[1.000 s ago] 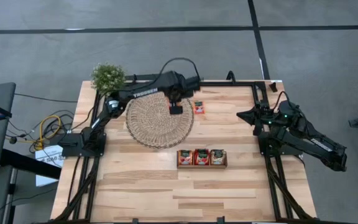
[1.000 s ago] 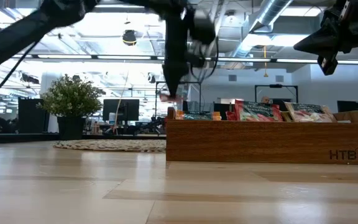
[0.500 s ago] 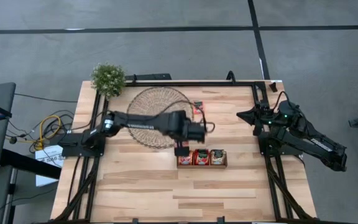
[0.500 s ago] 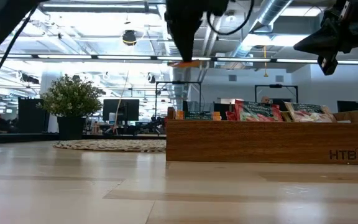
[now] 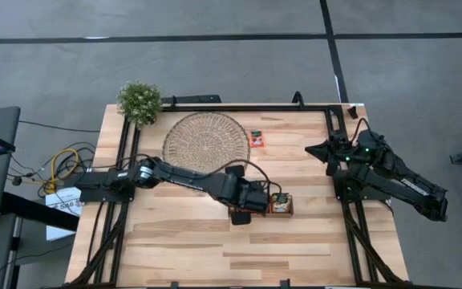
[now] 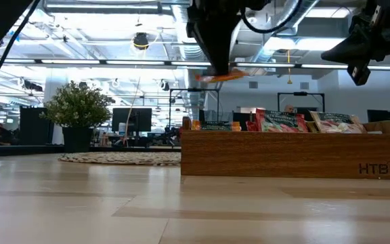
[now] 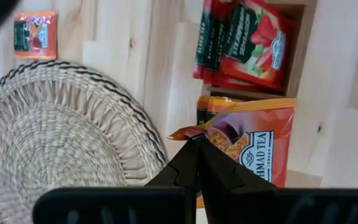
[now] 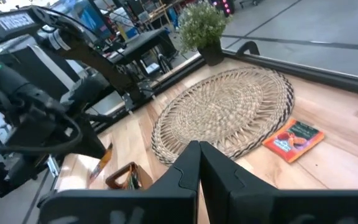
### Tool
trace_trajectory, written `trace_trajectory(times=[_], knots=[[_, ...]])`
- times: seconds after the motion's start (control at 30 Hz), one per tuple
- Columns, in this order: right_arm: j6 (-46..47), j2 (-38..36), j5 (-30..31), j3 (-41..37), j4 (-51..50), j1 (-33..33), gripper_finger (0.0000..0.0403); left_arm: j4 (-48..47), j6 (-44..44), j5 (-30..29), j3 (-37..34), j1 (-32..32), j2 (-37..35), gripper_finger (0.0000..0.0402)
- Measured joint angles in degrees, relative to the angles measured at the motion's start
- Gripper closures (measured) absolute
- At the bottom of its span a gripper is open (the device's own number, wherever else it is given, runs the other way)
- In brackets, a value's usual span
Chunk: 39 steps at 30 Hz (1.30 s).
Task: Pick & Place Tea
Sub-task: Put the left orange tea bag into the left slot of the wooden organizer
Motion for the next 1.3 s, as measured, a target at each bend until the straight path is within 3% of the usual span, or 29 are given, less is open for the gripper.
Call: trace_trajectory(times=[0.7, 1.3], knots=[[0.0, 0.0, 0.1, 0.0, -0.5, 0.0, 0.0403, 0.0, 12.2, -9.9, 0.0, -1.4, 6.6, 0.0401], [0.0, 0.0, 0.1, 0.0, -0.6, 0.0, 0.0403, 0.8, 13.9, -10.7, 0.0, -1.4, 7.5, 0.0401]])
